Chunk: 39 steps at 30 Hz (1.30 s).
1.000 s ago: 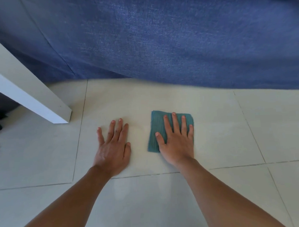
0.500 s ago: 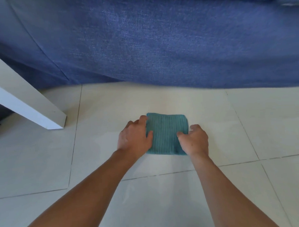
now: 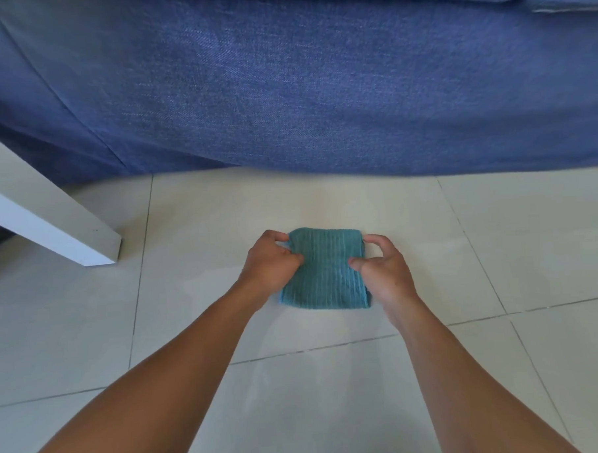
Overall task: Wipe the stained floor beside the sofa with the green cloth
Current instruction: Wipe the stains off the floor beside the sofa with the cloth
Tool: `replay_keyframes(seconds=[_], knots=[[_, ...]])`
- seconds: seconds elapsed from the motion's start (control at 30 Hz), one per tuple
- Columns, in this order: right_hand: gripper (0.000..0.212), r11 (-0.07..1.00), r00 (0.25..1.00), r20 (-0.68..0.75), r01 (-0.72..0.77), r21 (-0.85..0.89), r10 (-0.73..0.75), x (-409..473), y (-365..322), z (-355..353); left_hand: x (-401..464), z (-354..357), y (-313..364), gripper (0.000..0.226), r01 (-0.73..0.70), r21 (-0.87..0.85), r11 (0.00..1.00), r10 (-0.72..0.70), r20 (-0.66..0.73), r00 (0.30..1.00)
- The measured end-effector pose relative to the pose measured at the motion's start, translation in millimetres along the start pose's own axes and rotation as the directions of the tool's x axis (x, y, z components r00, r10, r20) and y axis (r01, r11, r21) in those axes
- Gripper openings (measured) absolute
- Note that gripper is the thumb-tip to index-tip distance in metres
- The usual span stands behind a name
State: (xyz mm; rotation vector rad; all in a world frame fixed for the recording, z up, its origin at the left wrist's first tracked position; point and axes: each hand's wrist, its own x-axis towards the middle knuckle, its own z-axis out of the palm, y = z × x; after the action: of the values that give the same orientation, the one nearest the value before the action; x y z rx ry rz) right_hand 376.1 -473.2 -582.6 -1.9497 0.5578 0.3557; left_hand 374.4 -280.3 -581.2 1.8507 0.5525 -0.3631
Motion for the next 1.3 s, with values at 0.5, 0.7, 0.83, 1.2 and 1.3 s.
replay_keyframes(seconds=[0.5, 0.7, 0.83, 1.2, 1.3], knots=[[0.025, 0.962, 0.942, 0.195, 0.266, 0.062, -0.273, 15.3, -97.8, 4.0, 5.0, -77.6, 56.3, 0.048, -0.221, -0.193, 0.956, 0.209, -0.080, 0.975], [0.028, 0.951, 0.923, 0.248, 0.309, -0.027, -0.293, 14.1, -89.7, 13.7, -5.2, -83.7, 36.8, 0.042, -0.249, 0.014, 0.968, 0.249, -0.066, 0.966], [0.028, 0.925, 0.915, 0.242, 0.358, -0.124, -0.322, 13.9, -67.9, 21.7, -7.3, -74.5, 19.7, 0.032, -0.269, 0.193, 0.944, 0.283, -0.050, 0.958], [0.051, 0.523, 0.784, 0.308, 0.598, -0.607, -0.539, -12.5, -25.9, 55.5, -4.8, -63.5, -38.9, 0.052, -0.286, 0.707, 0.647, 0.360, 0.048, 0.932], [0.067, 0.380, 0.734, 0.536, 0.676, -0.631, -0.416, -19.0, -12.5, 82.6, -7.3, -70.5, -59.4, 0.056, -0.266, 0.791, 0.551, 0.400, 0.029, 0.916]])
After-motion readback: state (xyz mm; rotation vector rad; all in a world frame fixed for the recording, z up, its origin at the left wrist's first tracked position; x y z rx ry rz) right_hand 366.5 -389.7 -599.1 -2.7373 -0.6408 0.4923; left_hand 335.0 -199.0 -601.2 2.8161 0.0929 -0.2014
